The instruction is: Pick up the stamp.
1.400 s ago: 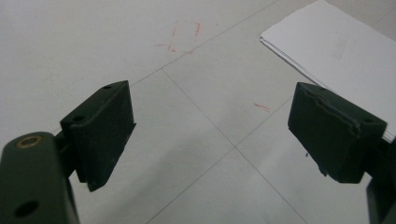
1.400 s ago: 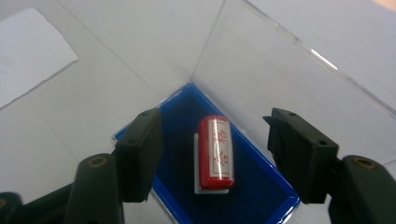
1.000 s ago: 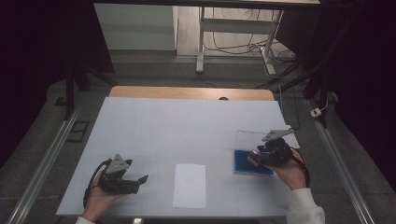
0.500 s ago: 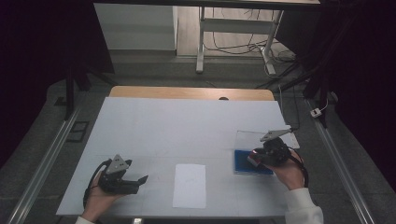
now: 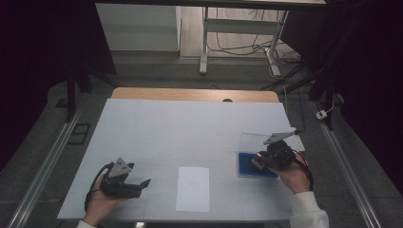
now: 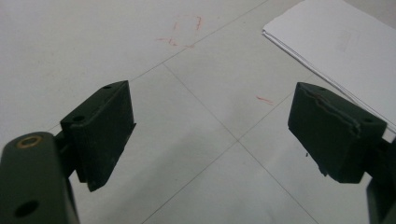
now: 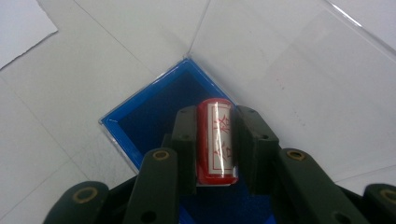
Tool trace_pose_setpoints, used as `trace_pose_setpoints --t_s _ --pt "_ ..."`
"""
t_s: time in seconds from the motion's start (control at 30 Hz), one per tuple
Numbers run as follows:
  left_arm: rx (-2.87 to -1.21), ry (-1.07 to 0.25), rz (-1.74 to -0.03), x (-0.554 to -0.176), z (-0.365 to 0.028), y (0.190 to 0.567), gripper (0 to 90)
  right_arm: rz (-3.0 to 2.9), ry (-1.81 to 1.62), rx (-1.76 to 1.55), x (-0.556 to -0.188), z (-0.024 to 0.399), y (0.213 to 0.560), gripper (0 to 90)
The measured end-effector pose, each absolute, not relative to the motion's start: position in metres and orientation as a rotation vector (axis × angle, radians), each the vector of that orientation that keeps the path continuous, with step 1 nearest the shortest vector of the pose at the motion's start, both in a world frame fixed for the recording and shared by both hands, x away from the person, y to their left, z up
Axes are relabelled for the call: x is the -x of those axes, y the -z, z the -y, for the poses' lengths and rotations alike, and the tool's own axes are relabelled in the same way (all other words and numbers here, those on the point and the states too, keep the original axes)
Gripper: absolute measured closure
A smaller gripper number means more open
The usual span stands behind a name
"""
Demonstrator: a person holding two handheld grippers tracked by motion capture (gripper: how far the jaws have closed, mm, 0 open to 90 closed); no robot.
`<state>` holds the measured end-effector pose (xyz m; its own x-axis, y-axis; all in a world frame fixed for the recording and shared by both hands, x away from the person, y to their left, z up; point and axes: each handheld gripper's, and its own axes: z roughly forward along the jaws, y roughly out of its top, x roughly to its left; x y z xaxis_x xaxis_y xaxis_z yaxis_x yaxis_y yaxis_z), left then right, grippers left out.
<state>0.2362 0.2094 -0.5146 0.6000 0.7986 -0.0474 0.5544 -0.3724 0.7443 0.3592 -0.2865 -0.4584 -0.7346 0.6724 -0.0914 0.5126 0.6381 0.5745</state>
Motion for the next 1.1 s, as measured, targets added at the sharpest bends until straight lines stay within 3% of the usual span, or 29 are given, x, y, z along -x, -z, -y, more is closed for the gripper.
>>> trace_pose_setpoints --t_s 0.6,1.1 --pt "-2.084 -0.42 -1.073 -0.237 -0.21 0.516 14.5 -2.566 -0.767 -0.964 -0.357 0.285 0.456 70.5" --pt "-2.075 -0.428 -1.084 -0.237 -0.212 0.516 14.6 -2.452 -0.933 -0.91 -0.344 0.292 0.427 70.5"
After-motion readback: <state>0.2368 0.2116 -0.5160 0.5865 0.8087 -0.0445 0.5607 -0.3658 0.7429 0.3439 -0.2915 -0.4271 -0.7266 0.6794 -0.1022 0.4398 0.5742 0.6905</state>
